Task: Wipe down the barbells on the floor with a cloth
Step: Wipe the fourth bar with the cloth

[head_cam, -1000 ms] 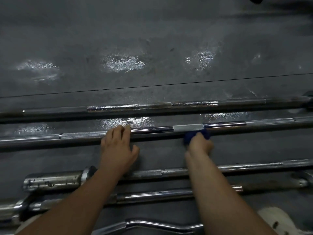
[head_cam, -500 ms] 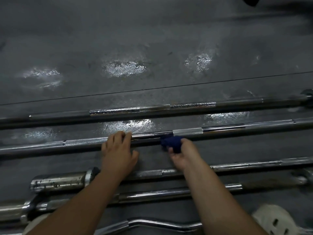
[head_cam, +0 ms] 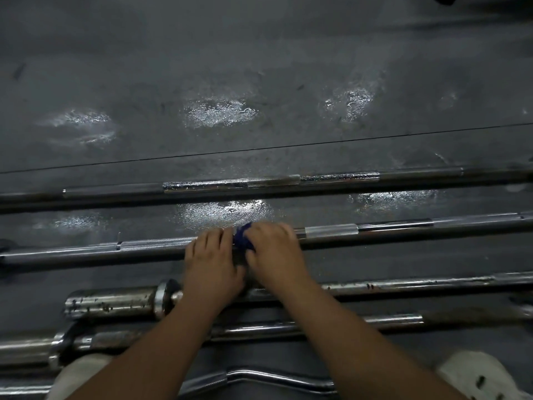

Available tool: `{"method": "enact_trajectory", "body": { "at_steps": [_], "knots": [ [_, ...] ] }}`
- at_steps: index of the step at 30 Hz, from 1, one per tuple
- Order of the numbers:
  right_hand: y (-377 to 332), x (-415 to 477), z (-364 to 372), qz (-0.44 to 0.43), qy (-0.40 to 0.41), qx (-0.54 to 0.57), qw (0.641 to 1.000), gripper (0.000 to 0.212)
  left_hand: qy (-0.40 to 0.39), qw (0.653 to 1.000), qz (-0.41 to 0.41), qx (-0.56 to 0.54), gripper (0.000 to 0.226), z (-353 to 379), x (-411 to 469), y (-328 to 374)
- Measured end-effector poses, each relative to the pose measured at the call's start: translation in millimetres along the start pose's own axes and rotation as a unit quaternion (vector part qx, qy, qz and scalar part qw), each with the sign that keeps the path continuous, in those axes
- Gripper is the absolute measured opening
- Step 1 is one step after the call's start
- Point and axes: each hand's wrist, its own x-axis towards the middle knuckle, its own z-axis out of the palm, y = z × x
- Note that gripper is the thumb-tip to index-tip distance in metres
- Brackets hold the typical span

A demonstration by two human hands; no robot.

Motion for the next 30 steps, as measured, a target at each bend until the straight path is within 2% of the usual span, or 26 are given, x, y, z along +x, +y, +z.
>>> {"method": "enact_trajectory", "body": {
  "at_steps": [1, 2, 3, 5, 6, 7, 9, 10, 11, 12, 14, 15, 16, 19, 20, 21, 22, 23, 24, 25, 26, 27, 30],
  "knots": [
    [9, -2, -8, 0.005, 0.012, -0.009, 1.0, 0.02, -0.002, 1.0, 0.004, 0.008, 0.075, 0, -3, -2],
    [27, -4, -16, 0.051, 0.041, -0.009, 0.998, 0.02, -0.003, 1.0, 0.008, 0.016, 0.074, 1, -5, -4],
    [51, -7, -25, 0.13, 0.079, -0.014, 0.988, 0.017, -0.003, 1.0, 0.011, 0.022, 0.071, 0, -7, -5],
    [86, -18, -38, 0.295, 0.12, -0.042, 0.947, 0.012, 0.004, 1.0, 0.009, 0.024, 0.062, 2, -9, -5],
    [85, -22, -34, 0.323, 0.123, -0.063, 0.936, 0.013, 0.007, 1.0, 0.003, 0.02, 0.059, 3, -9, -3],
    [73, -23, -23, 0.302, 0.121, -0.071, 0.943, 0.015, 0.007, 1.0, -0.003, 0.014, 0.057, 4, -10, -1],
    [28, -30, 1, 0.146, 0.077, -0.055, 0.985, 0.022, 0.002, 1.0, -0.006, 0.004, 0.06, 6, -11, 3],
    [18, -34, 9, 0.069, 0.047, -0.056, 0.995, 0.023, -0.001, 1.0, -0.002, 0.001, 0.062, 7, -11, 3],
    [21, -33, 6, 0.029, 0.019, -0.052, 0.998, 0.023, -0.007, 1.0, 0.002, 0.003, 0.065, 7, -12, 1],
    [36, -28, -4, 0.054, 0.015, -0.042, 0.998, 0.021, -0.014, 1.0, 0.009, 0.007, 0.068, 7, -13, -2],
    [75, -26, -23, 0.232, 0.089, -0.034, 0.968, 0.018, -0.029, 0.999, 0.029, 0.012, 0.074, 7, -14, -7],
    [84, -29, -28, 0.293, 0.118, -0.041, 0.948, 0.018, -0.036, 0.999, 0.033, 0.012, 0.076, 7, -14, -8],
    [82, -34, -29, 0.307, 0.123, -0.053, 0.942, 0.021, -0.044, 0.998, 0.032, 0.013, 0.078, 9, -16, -8],
    [56, -53, -19, 0.195, 0.093, -0.025, 0.976, 0.026, -0.051, 0.999, 0.017, 0.002, 0.079, 14, -19, -5],
    [54, -58, -19, 0.198, 0.086, 0.01, 0.976, 0.025, -0.045, 0.999, 0.015, -0.007, 0.079, 15, -18, -4],
    [57, -62, -17, 0.244, 0.089, 0.058, 0.964, 0.023, -0.042, 0.999, 0.014, -0.016, 0.079, 16, -17, -5],
    [57, -60, -17, 0.323, 0.106, 0.116, 0.933, 0.019, -0.039, 0.999, 0.014, -0.022, 0.081, 17, -15, -6],
    [54, -52, -17, 0.424, 0.12, 0.214, 0.872, 0.016, -0.041, 0.999, 0.015, -0.022, 0.083, 17, -14, -6],
    [47, -40, -17, 0.505, 0.141, 0.344, 0.779, 0.014, -0.046, 0.999, 0.017, -0.019, 0.085, 18, -13, -6],
    [40, -28, -16, 0.553, 0.146, 0.471, 0.671, 0.013, -0.049, 0.998, 0.018, -0.017, 0.087, 18, -11, -6],
    [36, -16, -16, 0.573, 0.133, 0.561, 0.583, 0.016, -0.052, 0.998, 0.016, -0.017, 0.088, 17, -8, -6],
    [36, -4, -19, 0.579, 0.109, 0.605, 0.536, 0.02, -0.057, 0.998, 0.014, -0.019, 0.089, 16, -4, -6],
    [50, 14, -24, 0.582, 0.055, 0.656, 0.477, 0.02, -0.071, 0.996, 0.025, -0.038, 0.091, 6, 12, -9]
  ]
}}
